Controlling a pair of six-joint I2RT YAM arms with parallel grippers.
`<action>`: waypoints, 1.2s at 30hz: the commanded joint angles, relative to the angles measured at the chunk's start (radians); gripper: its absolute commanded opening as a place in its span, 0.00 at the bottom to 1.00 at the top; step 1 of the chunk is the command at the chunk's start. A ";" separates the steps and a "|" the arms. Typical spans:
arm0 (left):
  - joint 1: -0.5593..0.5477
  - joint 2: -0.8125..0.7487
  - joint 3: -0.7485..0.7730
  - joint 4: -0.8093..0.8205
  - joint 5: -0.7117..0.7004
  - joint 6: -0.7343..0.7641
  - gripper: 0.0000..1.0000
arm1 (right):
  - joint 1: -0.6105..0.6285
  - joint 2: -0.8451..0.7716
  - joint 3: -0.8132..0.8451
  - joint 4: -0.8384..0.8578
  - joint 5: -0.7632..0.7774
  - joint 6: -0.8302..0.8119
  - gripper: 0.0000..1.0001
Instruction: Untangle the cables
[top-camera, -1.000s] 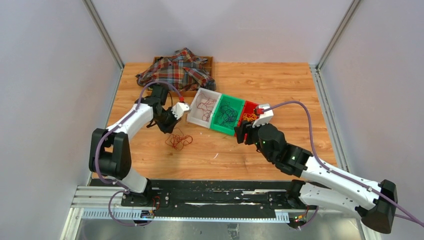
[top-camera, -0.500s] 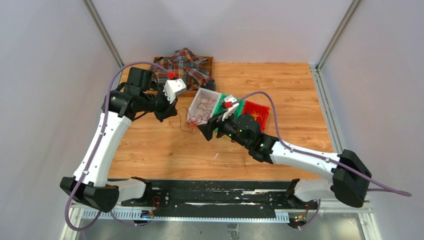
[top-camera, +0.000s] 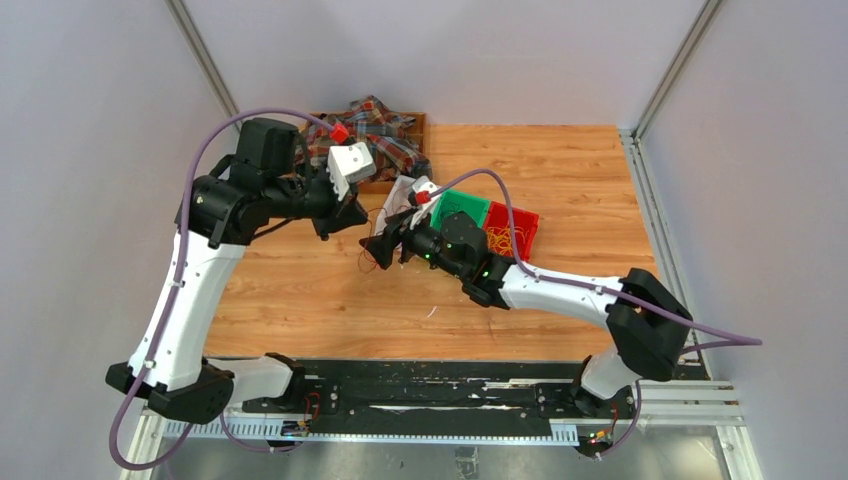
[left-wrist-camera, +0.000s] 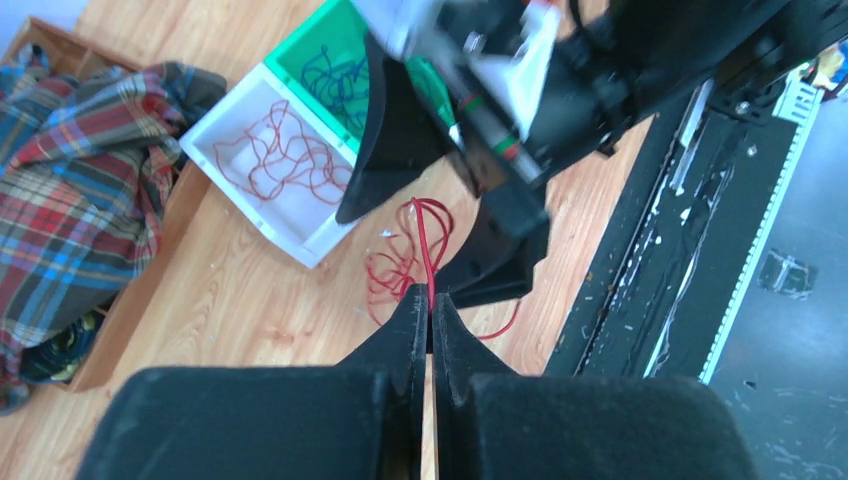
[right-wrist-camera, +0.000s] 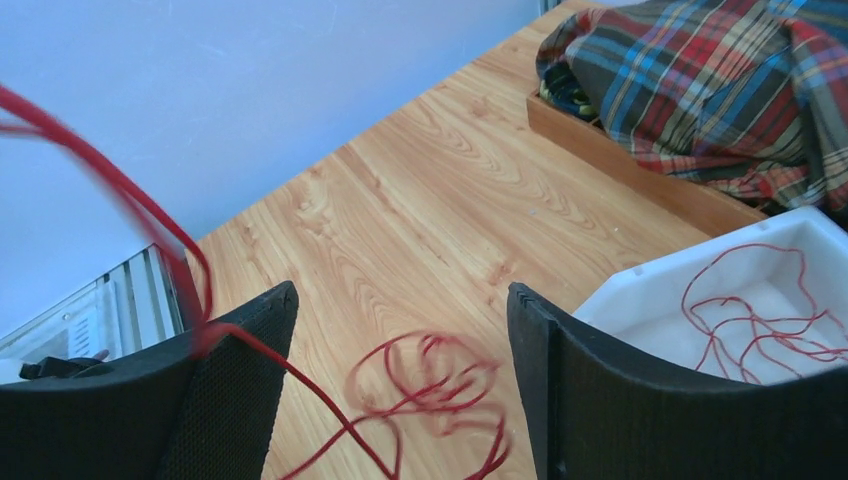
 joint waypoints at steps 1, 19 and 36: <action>-0.011 0.015 0.090 -0.011 0.066 -0.045 0.00 | 0.020 0.047 0.028 0.044 -0.007 0.025 0.74; -0.011 0.125 0.570 -0.012 0.080 -0.175 0.00 | 0.020 0.131 -0.095 0.074 0.099 0.131 0.47; -0.011 0.155 0.746 0.101 -0.133 -0.148 0.00 | 0.020 0.169 -0.293 0.173 0.123 0.253 0.60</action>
